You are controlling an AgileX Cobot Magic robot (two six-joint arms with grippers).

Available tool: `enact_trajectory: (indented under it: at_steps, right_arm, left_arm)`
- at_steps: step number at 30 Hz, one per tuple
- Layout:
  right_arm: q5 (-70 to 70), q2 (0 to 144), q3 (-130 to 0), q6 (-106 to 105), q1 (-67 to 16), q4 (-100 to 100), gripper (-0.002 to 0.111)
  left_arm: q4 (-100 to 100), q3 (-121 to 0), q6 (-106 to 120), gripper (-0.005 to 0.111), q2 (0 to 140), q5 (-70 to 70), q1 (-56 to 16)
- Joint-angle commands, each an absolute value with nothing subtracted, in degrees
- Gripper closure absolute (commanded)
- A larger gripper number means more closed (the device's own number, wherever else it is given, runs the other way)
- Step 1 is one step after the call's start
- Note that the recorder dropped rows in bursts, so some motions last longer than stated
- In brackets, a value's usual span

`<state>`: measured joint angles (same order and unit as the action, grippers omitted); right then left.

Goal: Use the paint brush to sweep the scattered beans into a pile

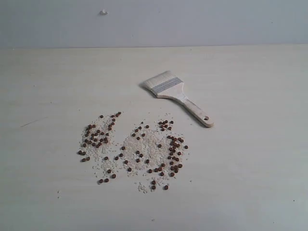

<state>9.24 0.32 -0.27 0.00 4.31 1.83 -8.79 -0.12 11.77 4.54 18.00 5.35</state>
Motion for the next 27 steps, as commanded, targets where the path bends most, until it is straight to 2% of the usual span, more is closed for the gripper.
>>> enact_trajectory:
  at_steps: [1, 12, 20, 27]
  right_arm:
    - [8.6, 0.0, 0.0, 0.0, 4.4, 1.6, 0.108]
    - [6.7, 0.0, 0.0, -0.7, 4.4, 1.2, 0.108]
    - [-9.3, 0.0, 0.0, 4.2, 4.4, 1.6, 0.108]
    - [-20.2, 0.0, 0.0, 20.8, 4.4, 1.6, 0.108]
  left_arm:
    - [-8.5, 0.0, 11.8, 0.107, 4.2, 17.8, 5.4]
    - [-8.5, 0.0, 11.8, 0.107, 4.2, 17.8, 5.4]
    - [-8.5, 0.0, 11.8, 0.107, 4.2, 17.8, 5.4]
    - [-8.5, 0.0, 11.8, 0.107, 4.2, 17.8, 5.4]
